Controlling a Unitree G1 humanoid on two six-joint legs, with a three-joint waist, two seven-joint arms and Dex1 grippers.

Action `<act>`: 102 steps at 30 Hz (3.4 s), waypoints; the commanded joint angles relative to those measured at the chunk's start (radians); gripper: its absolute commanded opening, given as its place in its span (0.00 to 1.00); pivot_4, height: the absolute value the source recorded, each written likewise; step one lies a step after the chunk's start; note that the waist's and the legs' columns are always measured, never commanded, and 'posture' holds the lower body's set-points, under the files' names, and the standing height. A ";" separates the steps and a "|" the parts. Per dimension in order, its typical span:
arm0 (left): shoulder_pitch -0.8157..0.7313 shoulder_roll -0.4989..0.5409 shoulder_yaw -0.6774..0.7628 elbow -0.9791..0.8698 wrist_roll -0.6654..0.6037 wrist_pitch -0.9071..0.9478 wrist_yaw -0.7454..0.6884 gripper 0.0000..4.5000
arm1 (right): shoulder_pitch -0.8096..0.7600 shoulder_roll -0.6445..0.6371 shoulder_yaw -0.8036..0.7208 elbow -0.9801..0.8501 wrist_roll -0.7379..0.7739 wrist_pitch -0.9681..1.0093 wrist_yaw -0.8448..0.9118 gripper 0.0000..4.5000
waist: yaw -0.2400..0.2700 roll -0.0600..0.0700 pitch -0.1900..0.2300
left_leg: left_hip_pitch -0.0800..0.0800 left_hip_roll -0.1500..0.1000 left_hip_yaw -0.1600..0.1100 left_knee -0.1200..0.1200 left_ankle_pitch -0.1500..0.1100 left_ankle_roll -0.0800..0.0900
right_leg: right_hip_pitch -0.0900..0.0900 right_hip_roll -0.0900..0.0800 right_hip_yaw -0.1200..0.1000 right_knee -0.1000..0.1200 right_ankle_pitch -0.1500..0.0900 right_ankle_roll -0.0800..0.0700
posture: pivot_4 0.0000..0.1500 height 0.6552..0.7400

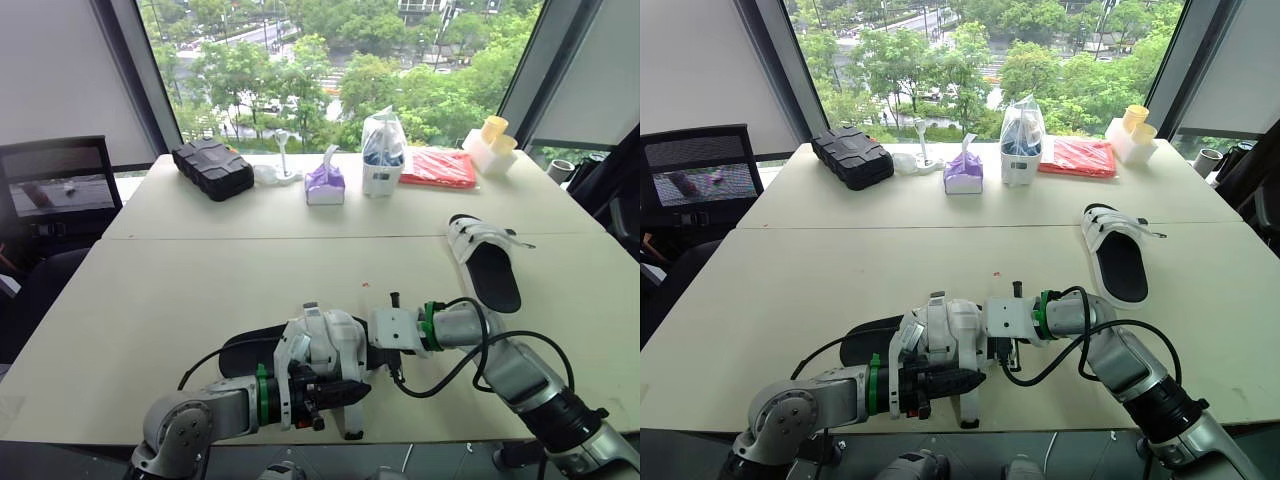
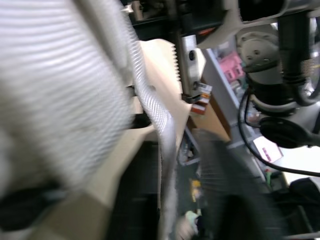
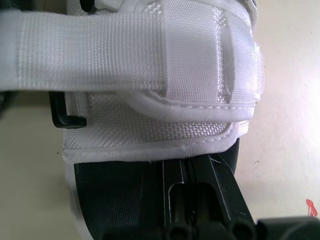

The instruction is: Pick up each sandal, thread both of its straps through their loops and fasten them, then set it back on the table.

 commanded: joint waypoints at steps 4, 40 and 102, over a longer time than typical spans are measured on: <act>-0.068 0.000 0.096 0.011 -0.160 0.082 0.043 0.01 | 0.028 -0.013 0.033 0.017 -0.016 0.015 0.030 0.00 | 0.000 0.000 0.000 | 0.000 0.000 0.000 0.000 0.000 0.000 | 0.000 0.000 0.000 -0.001 0.000 -0.001 | 1.00 1.00; -0.289 -0.041 0.135 0.296 -0.046 -0.040 -0.114 0.01 | 0.000 0.012 0.040 0.053 -0.031 -0.001 0.009 0.00 | -0.003 0.000 0.000 | 0.000 0.000 -0.001 0.000 0.001 0.002 | 0.001 0.001 -0.001 -0.002 0.001 0.001 | 1.00 1.00; -0.180 0.086 -0.166 0.340 0.607 -0.875 -0.628 0.01 | 0.000 0.020 0.036 0.044 -0.033 0.013 0.008 0.00 | -0.003 0.000 0.000 | 0.005 0.001 -0.001 -0.006 0.000 0.000 | 0.003 0.000 -0.001 -0.005 0.000 0.001 | 1.00 1.00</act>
